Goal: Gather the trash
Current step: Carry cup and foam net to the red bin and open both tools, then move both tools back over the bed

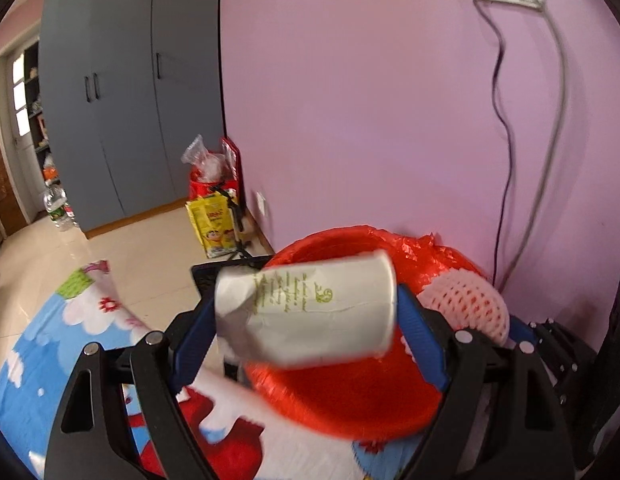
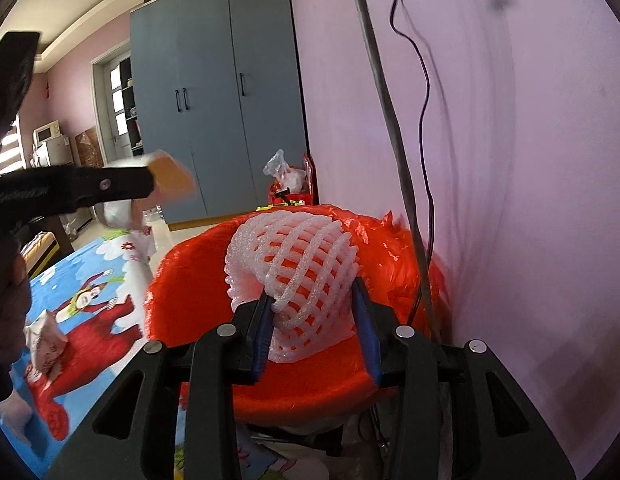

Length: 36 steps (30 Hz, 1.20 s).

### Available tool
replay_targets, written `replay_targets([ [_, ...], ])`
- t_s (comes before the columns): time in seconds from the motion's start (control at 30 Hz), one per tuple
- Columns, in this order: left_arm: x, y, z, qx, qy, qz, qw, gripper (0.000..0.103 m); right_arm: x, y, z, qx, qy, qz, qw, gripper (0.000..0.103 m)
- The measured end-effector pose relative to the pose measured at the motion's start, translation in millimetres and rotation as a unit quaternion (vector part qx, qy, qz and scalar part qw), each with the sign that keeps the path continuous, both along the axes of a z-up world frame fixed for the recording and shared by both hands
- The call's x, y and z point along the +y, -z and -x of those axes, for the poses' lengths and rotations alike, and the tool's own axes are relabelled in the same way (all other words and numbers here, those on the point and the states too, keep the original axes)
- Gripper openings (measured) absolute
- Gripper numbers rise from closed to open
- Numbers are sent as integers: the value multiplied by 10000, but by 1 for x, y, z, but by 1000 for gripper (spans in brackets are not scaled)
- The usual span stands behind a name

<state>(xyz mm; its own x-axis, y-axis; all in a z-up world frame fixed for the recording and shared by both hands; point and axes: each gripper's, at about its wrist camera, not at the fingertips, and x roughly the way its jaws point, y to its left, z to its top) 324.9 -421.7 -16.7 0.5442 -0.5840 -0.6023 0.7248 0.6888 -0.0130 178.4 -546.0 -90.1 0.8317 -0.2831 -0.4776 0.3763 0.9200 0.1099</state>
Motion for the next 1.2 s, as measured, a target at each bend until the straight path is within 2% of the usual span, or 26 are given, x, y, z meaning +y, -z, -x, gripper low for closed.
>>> replay_targets([
  [0.03, -6, 3, -6, 100, -2, 2, 9999, 83, -2, 2, -3, 5, -13, -13, 10000, 47],
  [0.07, -10, 5, -12, 185, -20, 4, 9998, 83, -3, 5, -4, 23, -8, -29, 10000, 64],
  [0.1, -11, 6, -14, 210, -35, 6, 9998, 83, -4, 7, -4, 25, 27, -53, 10000, 75],
  [0.17, -12, 6, -16, 227, -53, 30, 9997, 84, -5, 9, 2, -50, 38, -88, 9999, 75],
  [0.23, -7, 2, -13, 150, -44, 68, 9999, 91, -2, 10, 4, 16, 29, -17, 10000, 75],
  [0.33, 5, -8, -5, 78, -108, 82, 9999, 91, 1, 8, 13, 7, 57, -50, 10000, 75],
  [0.5, 49, -29, 21, -66, -523, 264, 9983, 98, 19, -14, 44, -170, 1, -96, 9998, 75],
  [0.8, 165, -29, 103, -548, -1397, 283, 9883, 98, 90, -36, 79, -161, -610, -34, 9980, 78],
  [1.03, 270, -10, 160, -483, -1837, 47, 9818, 98, 151, -40, 82, 50, -1175, -119, 9930, 80],
  [1.2, 344, 9, 196, -481, -2385, -155, 9698, 98, 197, -40, 75, 190, -1612, -51, 9867, 81],
])
